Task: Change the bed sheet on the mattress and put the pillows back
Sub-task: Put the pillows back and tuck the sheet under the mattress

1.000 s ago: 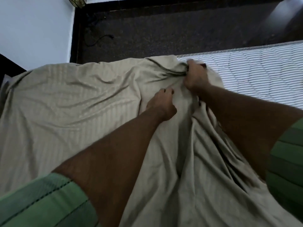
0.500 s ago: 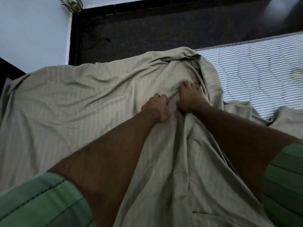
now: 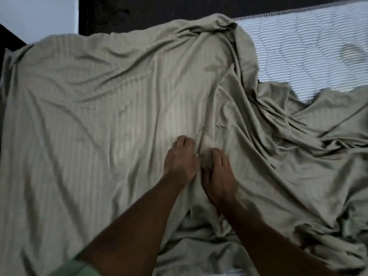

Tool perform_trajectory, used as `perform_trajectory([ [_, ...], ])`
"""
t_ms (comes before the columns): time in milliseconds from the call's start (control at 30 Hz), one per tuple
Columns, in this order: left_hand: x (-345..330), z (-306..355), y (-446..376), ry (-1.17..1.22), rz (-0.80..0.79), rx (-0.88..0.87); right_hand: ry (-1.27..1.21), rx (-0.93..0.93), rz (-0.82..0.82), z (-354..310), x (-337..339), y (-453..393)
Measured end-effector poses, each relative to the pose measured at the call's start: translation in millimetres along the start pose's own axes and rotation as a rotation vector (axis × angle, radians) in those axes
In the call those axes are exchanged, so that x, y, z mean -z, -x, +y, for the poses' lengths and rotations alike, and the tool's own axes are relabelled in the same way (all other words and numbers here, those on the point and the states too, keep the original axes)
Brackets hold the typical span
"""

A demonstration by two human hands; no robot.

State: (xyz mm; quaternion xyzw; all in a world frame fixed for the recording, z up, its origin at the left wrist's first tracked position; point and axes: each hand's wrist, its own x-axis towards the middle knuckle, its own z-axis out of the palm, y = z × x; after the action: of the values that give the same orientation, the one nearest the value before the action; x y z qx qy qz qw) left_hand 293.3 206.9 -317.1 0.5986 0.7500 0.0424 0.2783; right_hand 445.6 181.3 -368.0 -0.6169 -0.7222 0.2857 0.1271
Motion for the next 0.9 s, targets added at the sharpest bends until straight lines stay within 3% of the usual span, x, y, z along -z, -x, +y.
perform_trajectory([
  [133,-46,-8,91,-0.060,0.162,-0.028,0.048,0.130,-0.058,12,11,65],
  [300,-82,-3,146,0.169,0.062,0.155,-0.007,0.279,-0.158,32,26,113],
  [467,-80,13,163,0.203,-0.066,0.411,0.246,0.422,-0.222,37,32,148],
  [600,-95,29,182,0.240,-0.246,0.264,0.394,0.433,-0.263,50,40,167],
  [667,-107,34,196,0.294,-0.258,0.243,0.508,0.403,-0.345,63,45,177],
  [767,-120,41,222,0.372,-0.141,0.223,0.605,0.344,-0.342,72,56,182],
  [900,-130,49,275,0.003,0.195,0.093,0.488,0.493,-0.057,65,84,206],
])
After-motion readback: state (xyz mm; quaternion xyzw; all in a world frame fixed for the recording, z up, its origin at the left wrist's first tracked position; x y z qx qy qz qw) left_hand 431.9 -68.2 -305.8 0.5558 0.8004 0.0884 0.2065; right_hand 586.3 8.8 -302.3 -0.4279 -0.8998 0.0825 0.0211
